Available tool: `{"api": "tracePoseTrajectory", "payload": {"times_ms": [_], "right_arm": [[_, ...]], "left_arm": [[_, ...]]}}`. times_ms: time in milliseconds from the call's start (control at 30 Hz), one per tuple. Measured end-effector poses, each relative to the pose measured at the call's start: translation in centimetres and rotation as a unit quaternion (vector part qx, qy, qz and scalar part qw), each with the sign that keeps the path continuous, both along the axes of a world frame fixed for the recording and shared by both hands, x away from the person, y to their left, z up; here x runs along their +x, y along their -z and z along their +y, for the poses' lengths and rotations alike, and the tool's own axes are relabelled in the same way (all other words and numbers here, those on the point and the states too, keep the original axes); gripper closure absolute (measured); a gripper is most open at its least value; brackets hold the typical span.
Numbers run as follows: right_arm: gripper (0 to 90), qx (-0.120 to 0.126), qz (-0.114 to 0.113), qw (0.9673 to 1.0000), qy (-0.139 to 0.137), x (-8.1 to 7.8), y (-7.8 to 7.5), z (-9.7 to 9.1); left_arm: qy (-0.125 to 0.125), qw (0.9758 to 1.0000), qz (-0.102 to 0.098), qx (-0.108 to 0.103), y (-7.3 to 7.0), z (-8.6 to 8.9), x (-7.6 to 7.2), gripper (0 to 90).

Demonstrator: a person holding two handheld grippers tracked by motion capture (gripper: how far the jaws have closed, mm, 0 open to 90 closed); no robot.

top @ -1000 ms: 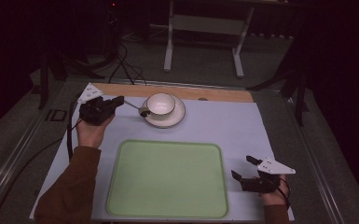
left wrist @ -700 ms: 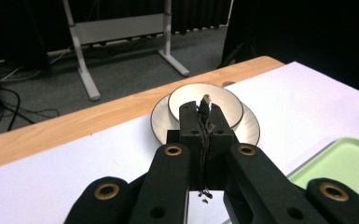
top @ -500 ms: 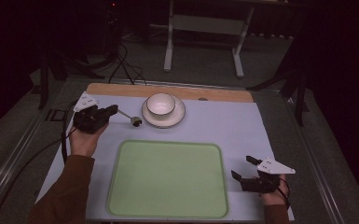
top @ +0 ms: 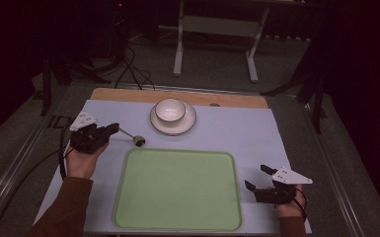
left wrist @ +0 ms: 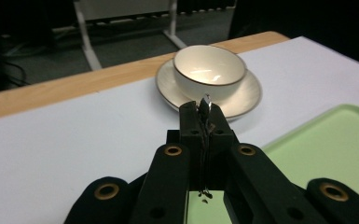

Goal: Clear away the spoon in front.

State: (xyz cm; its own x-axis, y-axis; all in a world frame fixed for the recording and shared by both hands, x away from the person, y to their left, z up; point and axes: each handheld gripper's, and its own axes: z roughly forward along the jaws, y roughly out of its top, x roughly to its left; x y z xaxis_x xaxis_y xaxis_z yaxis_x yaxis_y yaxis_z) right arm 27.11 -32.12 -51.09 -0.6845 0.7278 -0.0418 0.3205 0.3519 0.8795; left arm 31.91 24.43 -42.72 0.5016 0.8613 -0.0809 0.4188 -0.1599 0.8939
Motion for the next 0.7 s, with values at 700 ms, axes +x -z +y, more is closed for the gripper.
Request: {"api": "tracePoseTrajectory", "payload": {"times_ms": [700], "right_arm": [[14.1,-0.001,0.001,1.0000,-0.001,0.0,0.0,0.0]], "left_arm": [[-0.031,0.9995,0.000,-0.002,1.0,-1.5,4.0,88.0]]}}
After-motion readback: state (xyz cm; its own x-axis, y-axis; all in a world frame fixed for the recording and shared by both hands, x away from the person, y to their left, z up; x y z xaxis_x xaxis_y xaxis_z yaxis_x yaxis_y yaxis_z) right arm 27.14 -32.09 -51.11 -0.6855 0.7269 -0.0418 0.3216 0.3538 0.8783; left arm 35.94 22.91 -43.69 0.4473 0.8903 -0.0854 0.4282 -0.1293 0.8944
